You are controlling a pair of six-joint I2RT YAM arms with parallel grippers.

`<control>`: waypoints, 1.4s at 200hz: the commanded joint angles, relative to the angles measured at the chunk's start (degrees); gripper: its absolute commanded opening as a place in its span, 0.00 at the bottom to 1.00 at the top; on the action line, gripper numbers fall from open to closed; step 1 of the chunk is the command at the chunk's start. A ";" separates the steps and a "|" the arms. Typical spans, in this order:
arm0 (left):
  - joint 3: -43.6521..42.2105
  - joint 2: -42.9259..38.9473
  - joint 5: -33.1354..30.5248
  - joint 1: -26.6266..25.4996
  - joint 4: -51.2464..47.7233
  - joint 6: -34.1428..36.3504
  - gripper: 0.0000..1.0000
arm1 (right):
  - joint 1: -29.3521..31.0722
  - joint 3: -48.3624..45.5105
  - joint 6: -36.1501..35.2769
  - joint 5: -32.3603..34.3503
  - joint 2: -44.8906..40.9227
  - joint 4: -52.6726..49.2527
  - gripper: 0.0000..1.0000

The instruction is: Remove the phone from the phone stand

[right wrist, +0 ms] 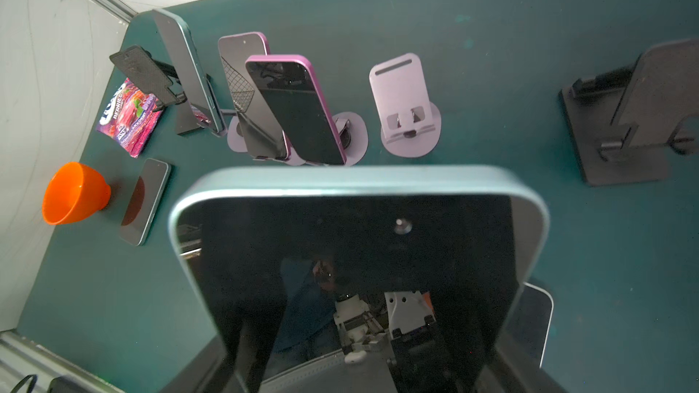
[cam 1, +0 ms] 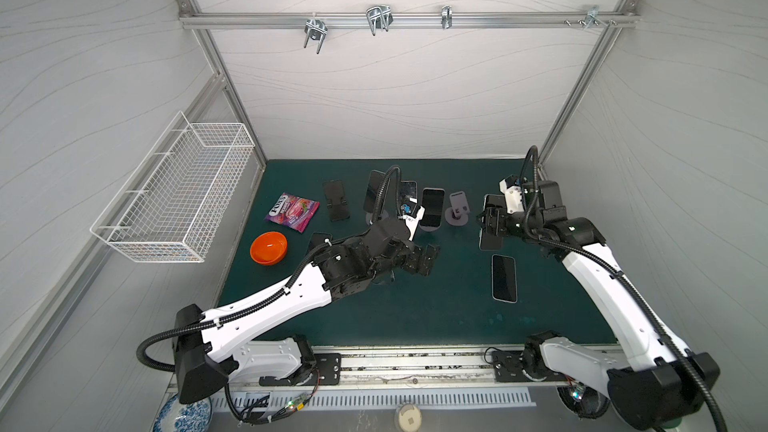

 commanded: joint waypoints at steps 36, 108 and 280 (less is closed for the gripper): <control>-0.53 -3.01 -3.55 -1.74 -0.58 -2.80 0.99 | 1.11 -1.32 3.41 -1.14 -3.70 -4.35 0.00; -2.33 -4.67 -3.19 -2.36 -2.30 -3.00 0.99 | 2.85 -3.44 8.36 1.68 -4.80 -7.28 0.00; -1.59 0.83 0.69 -2.36 -0.90 -1.74 0.99 | 8.24 -10.92 15.81 5.08 -2.30 -8.59 0.00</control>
